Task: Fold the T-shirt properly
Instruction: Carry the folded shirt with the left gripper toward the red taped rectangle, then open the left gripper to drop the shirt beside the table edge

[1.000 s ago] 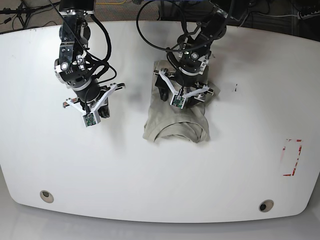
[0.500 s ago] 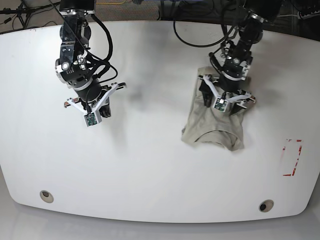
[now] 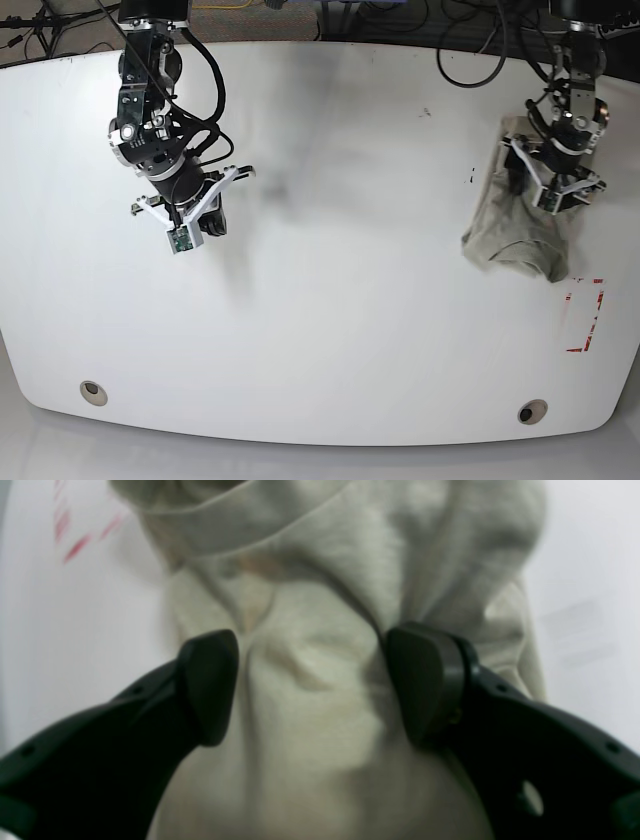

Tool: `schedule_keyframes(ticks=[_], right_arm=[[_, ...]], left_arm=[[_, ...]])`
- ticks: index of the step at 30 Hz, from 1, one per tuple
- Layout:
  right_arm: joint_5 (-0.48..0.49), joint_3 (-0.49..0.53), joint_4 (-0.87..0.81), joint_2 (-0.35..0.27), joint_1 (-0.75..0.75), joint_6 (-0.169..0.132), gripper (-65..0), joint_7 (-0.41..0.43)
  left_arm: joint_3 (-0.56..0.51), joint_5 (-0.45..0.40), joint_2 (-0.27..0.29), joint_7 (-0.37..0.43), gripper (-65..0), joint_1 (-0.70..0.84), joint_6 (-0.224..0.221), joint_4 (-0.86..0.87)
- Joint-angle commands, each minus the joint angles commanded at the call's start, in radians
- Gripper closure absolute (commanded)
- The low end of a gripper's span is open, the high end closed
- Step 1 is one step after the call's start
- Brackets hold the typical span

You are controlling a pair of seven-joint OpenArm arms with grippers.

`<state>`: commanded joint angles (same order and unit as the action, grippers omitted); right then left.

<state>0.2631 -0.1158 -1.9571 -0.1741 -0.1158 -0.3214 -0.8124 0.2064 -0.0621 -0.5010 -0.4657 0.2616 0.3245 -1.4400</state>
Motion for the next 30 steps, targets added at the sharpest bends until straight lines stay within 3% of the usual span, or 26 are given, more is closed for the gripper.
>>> schedule_keyframes(ticks=[6,14,20,30], right_arm=[[0.000,0.005,0.000,0.003,-0.002,0.000,-1.0,-0.002],[0.000,0.006,0.000,0.005,-0.002,0.000,-1.0,0.000],[0.000,0.006,0.000,0.005,-0.002,0.000,-1.0,0.000],[0.000,0.006,-0.003,0.005,-0.017,0.000,-0.8,0.005]], left_arm=[[0.068,0.000,-0.086,0.002,-46.0,-0.054,0.089,0.124],[0.112,0.003,-0.175,0.005,-46.0,-0.094,0.114,0.269],[0.172,0.000,-0.190,0.057,-46.0,-0.087,0.172,0.287],[0.250,0.002,-0.189,0.055,-46.0,-0.086,0.236,0.242]])
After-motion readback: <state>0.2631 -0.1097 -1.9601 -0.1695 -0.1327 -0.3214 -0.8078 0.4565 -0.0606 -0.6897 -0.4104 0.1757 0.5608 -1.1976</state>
